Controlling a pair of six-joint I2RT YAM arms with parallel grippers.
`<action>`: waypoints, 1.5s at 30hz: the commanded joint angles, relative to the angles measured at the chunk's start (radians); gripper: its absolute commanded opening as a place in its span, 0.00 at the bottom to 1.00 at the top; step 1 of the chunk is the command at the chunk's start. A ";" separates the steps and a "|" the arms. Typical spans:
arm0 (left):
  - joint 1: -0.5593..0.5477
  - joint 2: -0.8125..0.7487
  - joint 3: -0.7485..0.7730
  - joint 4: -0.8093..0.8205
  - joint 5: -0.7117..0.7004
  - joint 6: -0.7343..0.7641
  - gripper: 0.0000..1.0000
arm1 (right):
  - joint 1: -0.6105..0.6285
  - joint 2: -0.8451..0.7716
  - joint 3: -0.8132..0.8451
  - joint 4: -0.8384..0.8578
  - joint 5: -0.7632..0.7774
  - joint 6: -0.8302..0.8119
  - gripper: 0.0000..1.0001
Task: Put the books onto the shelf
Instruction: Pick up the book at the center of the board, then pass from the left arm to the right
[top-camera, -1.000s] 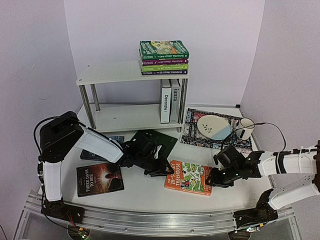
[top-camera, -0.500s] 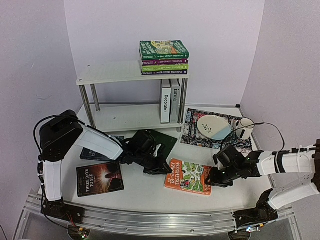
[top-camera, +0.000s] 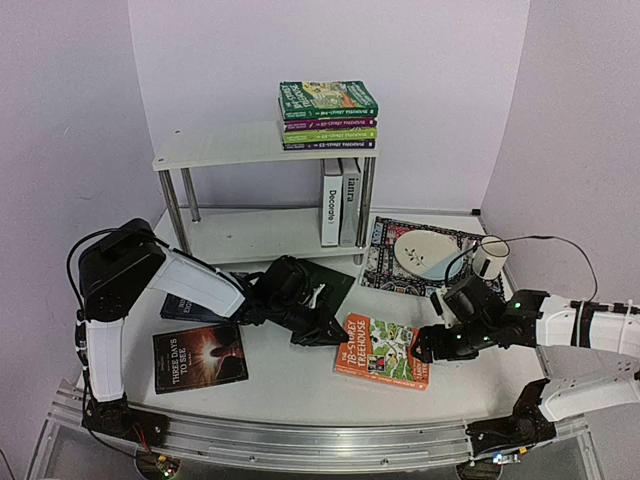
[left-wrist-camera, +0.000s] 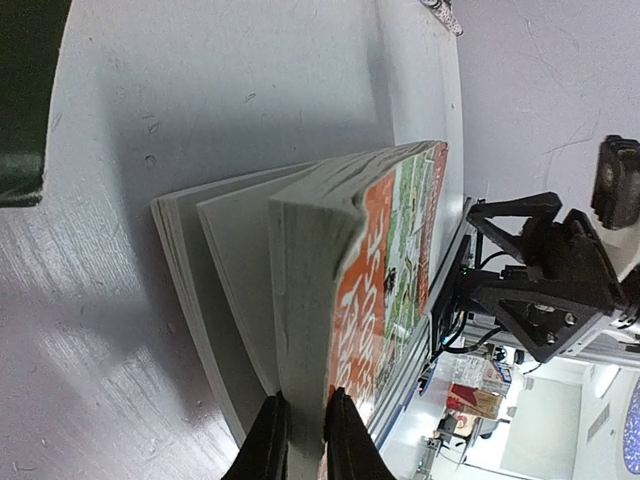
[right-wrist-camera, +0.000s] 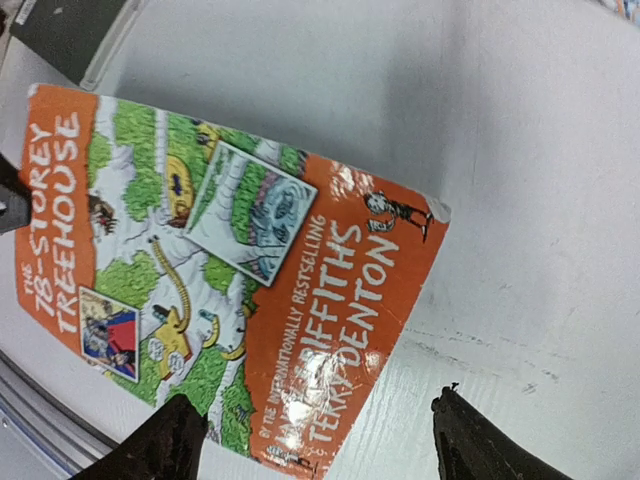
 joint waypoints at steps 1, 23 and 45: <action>0.028 -0.094 0.010 0.087 0.063 -0.032 0.00 | 0.037 -0.011 0.109 -0.137 0.036 -0.182 0.76; 0.059 -0.144 -0.042 0.085 0.108 -0.004 0.00 | 0.683 0.421 0.328 -0.028 0.899 -0.815 0.75; 0.070 -0.136 -0.041 0.085 0.142 -0.002 0.00 | 0.726 0.794 0.375 -0.031 1.137 -0.603 0.75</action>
